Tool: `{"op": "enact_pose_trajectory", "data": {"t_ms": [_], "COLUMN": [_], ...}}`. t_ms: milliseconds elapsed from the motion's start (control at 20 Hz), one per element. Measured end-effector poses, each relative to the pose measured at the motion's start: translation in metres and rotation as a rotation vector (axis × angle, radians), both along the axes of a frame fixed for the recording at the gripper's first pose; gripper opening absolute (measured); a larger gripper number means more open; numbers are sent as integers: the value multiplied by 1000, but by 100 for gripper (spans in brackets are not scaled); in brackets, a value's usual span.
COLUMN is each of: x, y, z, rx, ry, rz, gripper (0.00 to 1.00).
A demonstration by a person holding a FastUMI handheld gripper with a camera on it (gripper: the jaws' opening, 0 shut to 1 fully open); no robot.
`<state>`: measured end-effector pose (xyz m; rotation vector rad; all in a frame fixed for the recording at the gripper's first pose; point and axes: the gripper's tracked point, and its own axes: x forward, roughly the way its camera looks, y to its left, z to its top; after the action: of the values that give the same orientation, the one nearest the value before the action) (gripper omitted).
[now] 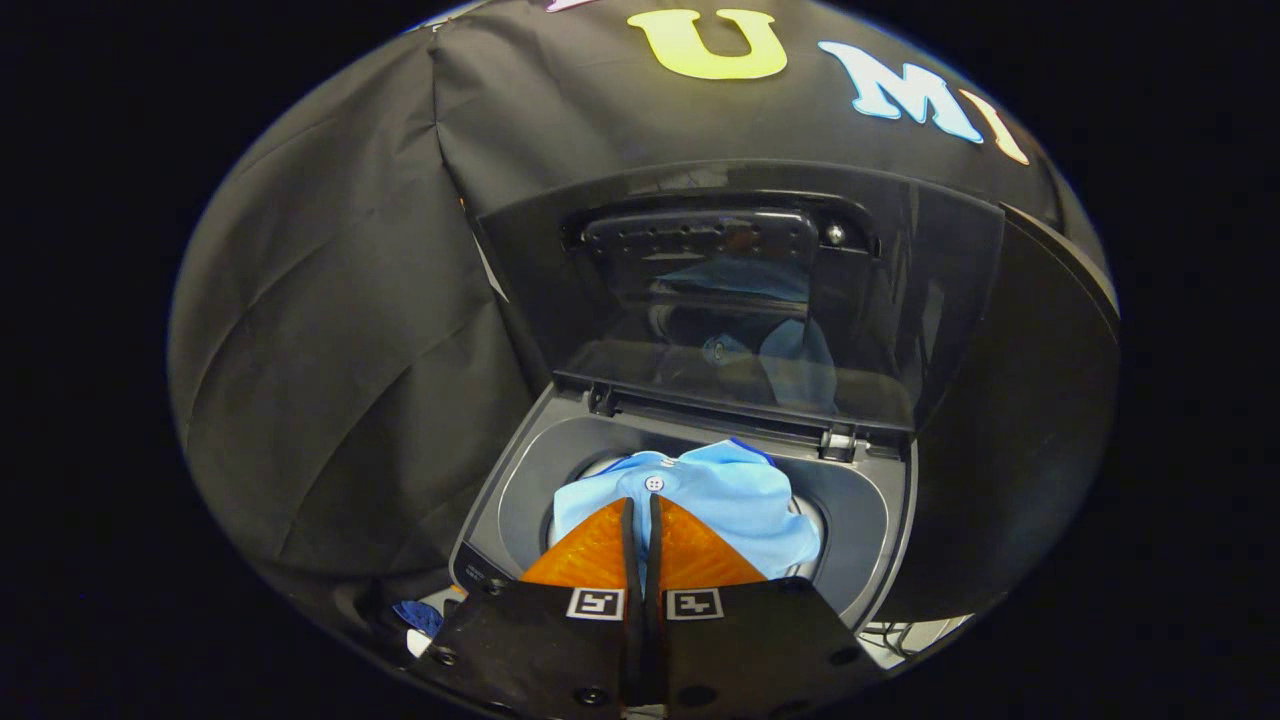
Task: Put the clothes into the washing machine and then close the washing machine lid.
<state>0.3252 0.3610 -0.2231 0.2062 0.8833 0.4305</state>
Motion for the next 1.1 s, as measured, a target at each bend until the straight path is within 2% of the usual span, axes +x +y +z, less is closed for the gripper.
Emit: {"op": "enact_pose_trajectory", "data": {"t_ms": [450, 600, 650, 1100], "x": [-4, -4, -9, -7], "y": [-4, -7, -14, -12], "z": [-13, -35, -19, 2], "rx": [-4, -63, -71, -47], "ry": [33, 73, 58, 20], "rz": [-22, -35, -38, -40], "gripper": [2, 73, 97, 99]}}
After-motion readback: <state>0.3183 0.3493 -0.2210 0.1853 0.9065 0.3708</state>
